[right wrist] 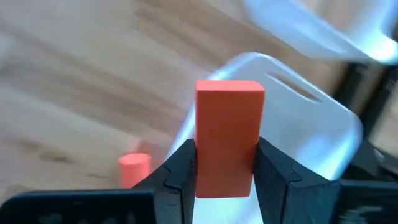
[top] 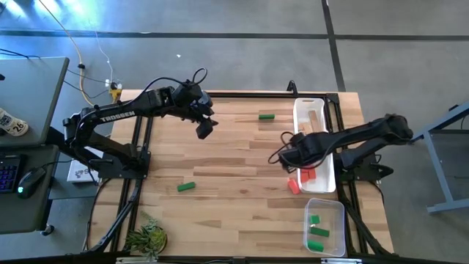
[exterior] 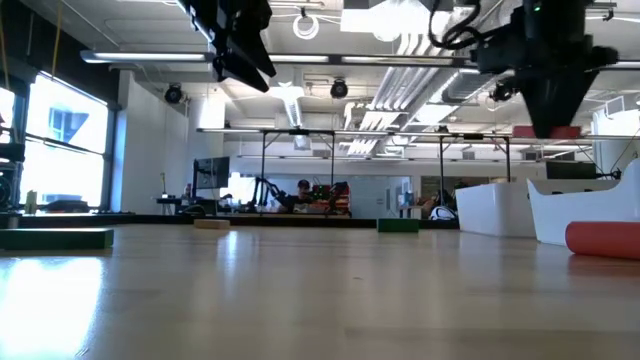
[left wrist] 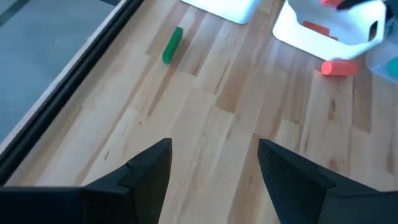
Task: Sort & place blocks by color
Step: Put the orange block into the bottom white bin
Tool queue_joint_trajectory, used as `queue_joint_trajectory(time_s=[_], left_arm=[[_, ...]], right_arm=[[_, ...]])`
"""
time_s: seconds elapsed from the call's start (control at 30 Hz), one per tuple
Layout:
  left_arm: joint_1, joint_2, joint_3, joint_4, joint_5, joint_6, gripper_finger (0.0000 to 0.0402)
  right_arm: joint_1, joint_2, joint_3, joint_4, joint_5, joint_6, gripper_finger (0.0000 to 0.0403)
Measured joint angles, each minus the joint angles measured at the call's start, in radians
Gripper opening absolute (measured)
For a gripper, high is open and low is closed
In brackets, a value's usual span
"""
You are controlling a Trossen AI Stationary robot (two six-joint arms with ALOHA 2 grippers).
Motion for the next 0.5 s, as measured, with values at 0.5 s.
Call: queue_joint_trajectory(time_s=[0.5], left_arm=[[0.058, 0.004, 0.0, -0.011, -0.175, -0.001, 0.0225]], right_arm=[[-0.037, 0.01, 0.0, -0.139, -0.179, 0.206, 0.0095]])
